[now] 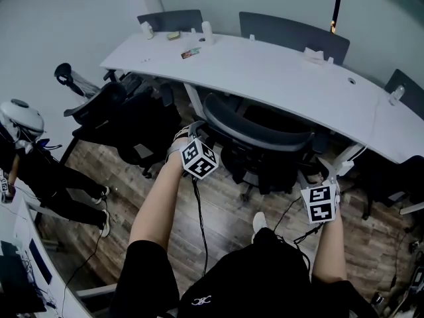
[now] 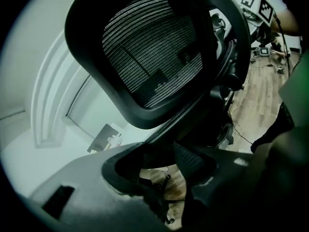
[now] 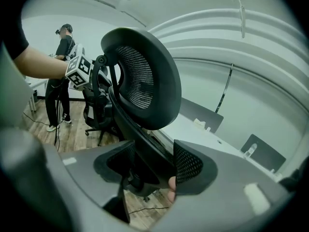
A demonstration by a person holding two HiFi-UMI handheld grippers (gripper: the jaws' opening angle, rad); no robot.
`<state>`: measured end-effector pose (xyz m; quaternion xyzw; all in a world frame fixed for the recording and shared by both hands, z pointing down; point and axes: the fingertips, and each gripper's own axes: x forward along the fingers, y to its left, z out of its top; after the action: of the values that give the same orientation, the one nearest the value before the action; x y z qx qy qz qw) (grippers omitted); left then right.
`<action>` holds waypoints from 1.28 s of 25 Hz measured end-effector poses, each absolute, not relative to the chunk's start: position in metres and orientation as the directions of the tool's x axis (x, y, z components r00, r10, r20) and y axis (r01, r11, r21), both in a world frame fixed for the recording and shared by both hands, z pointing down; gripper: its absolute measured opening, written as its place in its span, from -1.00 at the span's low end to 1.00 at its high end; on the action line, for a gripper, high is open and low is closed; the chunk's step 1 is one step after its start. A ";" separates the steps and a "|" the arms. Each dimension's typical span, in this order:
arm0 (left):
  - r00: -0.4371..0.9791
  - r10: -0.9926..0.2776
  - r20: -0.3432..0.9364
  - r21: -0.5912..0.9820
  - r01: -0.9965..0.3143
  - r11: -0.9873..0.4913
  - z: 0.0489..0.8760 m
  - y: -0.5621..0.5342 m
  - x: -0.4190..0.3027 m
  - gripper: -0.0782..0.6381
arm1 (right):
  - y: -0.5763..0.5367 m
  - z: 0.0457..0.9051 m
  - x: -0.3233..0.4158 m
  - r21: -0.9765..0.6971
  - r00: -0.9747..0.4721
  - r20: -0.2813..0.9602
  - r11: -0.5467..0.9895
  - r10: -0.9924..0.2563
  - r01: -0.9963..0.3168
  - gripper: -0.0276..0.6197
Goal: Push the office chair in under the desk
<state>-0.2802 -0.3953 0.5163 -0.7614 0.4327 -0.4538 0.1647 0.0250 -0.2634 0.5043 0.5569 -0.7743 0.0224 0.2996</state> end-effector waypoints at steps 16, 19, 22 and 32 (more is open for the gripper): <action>0.291 -0.787 0.544 -0.571 -0.559 -0.601 0.510 -0.477 -0.237 -0.26 | -0.354 0.503 0.076 0.278 -0.167 0.482 0.330 -0.860 -0.902 -0.07; 0.296 -0.781 0.550 -0.569 -0.552 -0.609 0.510 -0.494 -0.230 -0.26 | -0.370 0.504 0.083 0.274 -0.168 0.480 0.329 -0.861 -0.904 -0.07; 0.299 -0.773 0.559 -0.564 -0.547 -0.619 0.510 -0.509 -0.221 -0.25 | -0.385 0.503 0.091 0.270 -0.168 0.477 0.326 -0.863 -0.906 -0.06; 0.309 -0.782 0.542 -0.554 -0.568 -0.608 0.506 -0.562 -0.191 -0.26 | -0.439 0.500 0.122 0.269 -0.166 0.458 0.315 -0.873 -0.910 -0.04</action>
<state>-0.1909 -0.5621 0.5065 -0.7983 0.4228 -0.4085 0.1305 0.1224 -0.4393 0.4998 0.5843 -0.7629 0.0338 0.2745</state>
